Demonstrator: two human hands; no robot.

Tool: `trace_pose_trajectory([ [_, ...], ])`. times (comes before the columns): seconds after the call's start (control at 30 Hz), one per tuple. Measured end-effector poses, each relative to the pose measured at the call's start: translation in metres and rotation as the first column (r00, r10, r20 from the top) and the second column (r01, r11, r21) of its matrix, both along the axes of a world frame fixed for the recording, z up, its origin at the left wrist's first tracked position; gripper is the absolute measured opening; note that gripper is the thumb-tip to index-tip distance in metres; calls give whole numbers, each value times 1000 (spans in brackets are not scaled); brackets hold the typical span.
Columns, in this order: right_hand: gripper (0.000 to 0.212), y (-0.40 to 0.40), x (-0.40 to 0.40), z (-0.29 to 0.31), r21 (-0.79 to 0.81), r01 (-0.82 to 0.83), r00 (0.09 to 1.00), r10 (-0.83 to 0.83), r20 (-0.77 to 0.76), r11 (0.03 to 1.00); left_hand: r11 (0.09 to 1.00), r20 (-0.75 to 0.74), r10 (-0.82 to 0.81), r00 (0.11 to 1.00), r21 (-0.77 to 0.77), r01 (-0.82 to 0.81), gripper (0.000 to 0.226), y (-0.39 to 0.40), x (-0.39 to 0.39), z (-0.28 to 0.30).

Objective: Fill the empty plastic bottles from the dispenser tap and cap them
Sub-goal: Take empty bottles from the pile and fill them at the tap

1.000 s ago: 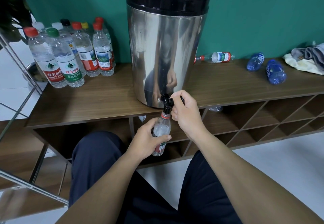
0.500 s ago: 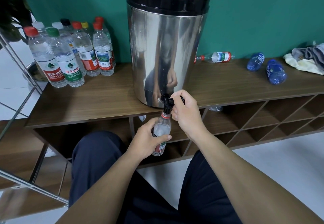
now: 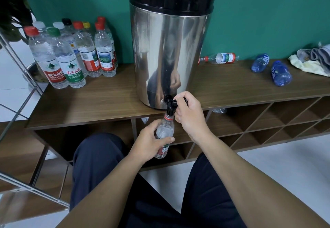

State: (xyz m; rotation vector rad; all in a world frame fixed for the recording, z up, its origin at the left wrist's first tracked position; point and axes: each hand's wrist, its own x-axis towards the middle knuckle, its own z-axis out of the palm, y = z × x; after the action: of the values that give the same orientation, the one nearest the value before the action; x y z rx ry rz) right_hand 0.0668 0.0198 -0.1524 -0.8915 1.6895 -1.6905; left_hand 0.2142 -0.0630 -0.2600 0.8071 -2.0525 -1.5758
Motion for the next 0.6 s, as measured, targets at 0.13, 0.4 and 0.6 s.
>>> trace_pose_trajectory([
  [0.13, 21, 0, 1, 1, 4, -5, 1000, 5, -7, 1000, 1000, 9, -5, 1000, 5, 4, 64, 0, 1, 2],
  [0.4, 20, 0, 0, 0, 11, -4, 1000, 4, -15, 1000, 1000, 12, -1, 1000, 20, 1, 67, 0, 0, 1],
  [0.6, 21, 0, 0, -1, 1, -2, 1000, 2, -1, 1000, 1000, 18, -3, 1000, 21, 3, 69, 0, 0, 0],
])
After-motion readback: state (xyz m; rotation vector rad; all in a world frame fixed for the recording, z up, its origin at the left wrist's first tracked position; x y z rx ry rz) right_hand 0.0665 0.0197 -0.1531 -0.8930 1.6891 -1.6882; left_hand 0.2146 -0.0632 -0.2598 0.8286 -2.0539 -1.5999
